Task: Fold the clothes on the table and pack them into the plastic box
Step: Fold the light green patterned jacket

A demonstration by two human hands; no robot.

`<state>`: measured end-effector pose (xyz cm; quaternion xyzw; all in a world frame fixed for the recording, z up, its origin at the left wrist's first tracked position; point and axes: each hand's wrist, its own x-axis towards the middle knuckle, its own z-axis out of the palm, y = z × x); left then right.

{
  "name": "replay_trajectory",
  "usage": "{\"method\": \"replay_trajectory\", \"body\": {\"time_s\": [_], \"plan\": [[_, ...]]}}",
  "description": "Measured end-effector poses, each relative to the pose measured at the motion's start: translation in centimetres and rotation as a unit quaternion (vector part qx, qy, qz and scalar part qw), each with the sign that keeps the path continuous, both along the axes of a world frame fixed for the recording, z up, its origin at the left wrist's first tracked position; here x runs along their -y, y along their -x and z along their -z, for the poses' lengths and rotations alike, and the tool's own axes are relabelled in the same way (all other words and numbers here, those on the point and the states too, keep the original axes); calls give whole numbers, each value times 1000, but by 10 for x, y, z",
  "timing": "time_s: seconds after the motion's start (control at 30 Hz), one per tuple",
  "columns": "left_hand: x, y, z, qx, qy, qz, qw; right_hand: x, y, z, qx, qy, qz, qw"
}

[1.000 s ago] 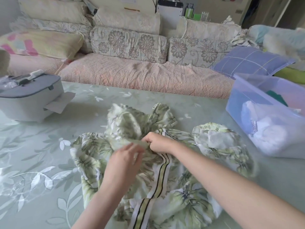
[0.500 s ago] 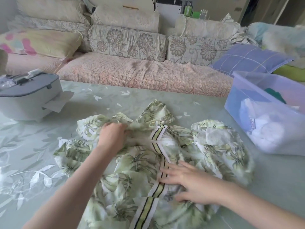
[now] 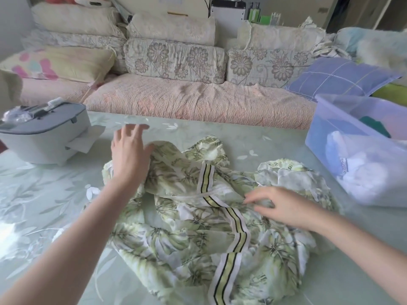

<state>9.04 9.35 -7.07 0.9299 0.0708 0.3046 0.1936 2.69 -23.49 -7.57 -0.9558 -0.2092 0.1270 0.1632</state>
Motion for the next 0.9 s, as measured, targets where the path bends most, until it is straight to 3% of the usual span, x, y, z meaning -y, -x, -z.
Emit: {"method": "replay_trajectory", "body": {"time_s": [0.07,0.17,0.23,0.37,0.47,0.5,0.6,0.67,0.77,0.83,0.9], "plan": [[5,10,9,-67,-30,1,997,-17,-19,-4,30,-40,23,998],[-4,17,27,-280,-94,-33,955,-41,-43,1,7,-41,74,996],[-17,19,32,-325,-81,-61,940,-53,-52,12,-14,-15,81,997],[-35,18,11,-217,131,24,967,-58,-53,24,-26,24,95,995],[-38,20,-15,-85,304,74,946,-40,-55,17,58,-15,145,988],[-39,19,-22,-36,317,83,944,-32,-56,12,82,-44,169,981],[-37,8,-34,53,274,70,958,-10,-60,-4,138,-70,262,953],[-30,-1,-39,84,246,38,965,3,-61,-5,165,-7,311,936],[-11,-13,-36,72,115,-27,990,3,-58,-5,135,116,295,939],[3,-14,-24,42,52,-3,998,-11,-56,-9,139,90,238,957],[14,-7,-8,9,46,34,998,-35,-53,-22,143,-23,174,974]]}}
